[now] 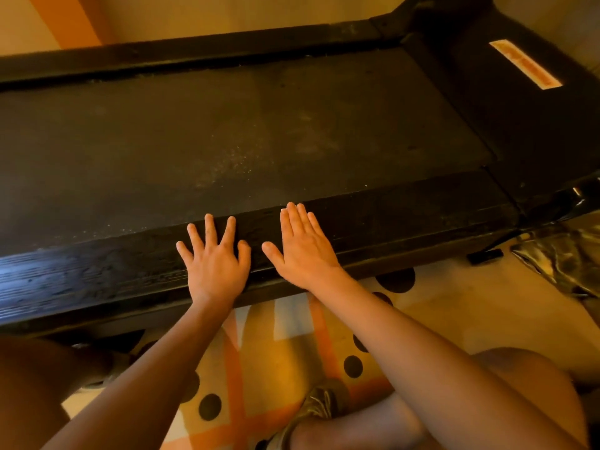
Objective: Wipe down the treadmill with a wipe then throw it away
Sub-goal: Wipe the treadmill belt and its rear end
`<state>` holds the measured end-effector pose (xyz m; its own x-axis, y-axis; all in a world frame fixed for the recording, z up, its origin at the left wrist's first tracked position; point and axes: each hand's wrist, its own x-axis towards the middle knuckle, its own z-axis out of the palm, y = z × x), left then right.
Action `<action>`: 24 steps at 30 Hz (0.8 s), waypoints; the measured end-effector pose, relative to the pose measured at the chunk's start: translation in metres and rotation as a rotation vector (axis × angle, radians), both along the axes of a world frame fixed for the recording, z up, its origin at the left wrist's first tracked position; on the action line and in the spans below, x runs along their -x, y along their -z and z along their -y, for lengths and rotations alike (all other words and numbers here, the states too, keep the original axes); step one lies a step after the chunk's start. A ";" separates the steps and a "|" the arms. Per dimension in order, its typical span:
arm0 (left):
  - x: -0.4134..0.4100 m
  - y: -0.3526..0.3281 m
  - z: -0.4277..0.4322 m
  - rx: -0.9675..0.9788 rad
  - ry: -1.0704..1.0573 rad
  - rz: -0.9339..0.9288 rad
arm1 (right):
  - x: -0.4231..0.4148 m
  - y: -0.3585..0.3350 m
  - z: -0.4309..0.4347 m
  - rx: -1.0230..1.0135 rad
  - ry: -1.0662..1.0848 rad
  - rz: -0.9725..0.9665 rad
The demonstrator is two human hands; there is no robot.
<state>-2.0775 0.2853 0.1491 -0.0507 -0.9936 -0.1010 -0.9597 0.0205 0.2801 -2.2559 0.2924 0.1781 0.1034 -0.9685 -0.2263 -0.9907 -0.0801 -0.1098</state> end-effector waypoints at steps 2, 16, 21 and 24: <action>0.001 0.000 0.000 0.007 -0.007 0.003 | 0.000 0.000 -0.022 0.000 -0.027 0.005; 0.000 -0.001 -0.001 0.005 -0.001 0.013 | 0.020 -0.008 -0.015 0.019 -0.013 -0.055; 0.001 -0.001 0.000 0.007 0.004 0.015 | 0.006 -0.008 -0.016 0.061 0.018 0.064; 0.000 0.001 0.000 0.008 0.005 0.020 | -0.004 -0.003 -0.016 0.016 0.042 0.069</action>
<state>-2.0779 0.2852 0.1483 -0.0538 -0.9941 -0.0938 -0.9649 0.0276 0.2611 -2.2515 0.3087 0.1811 0.0770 -0.9759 -0.2042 -0.9835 -0.0407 -0.1765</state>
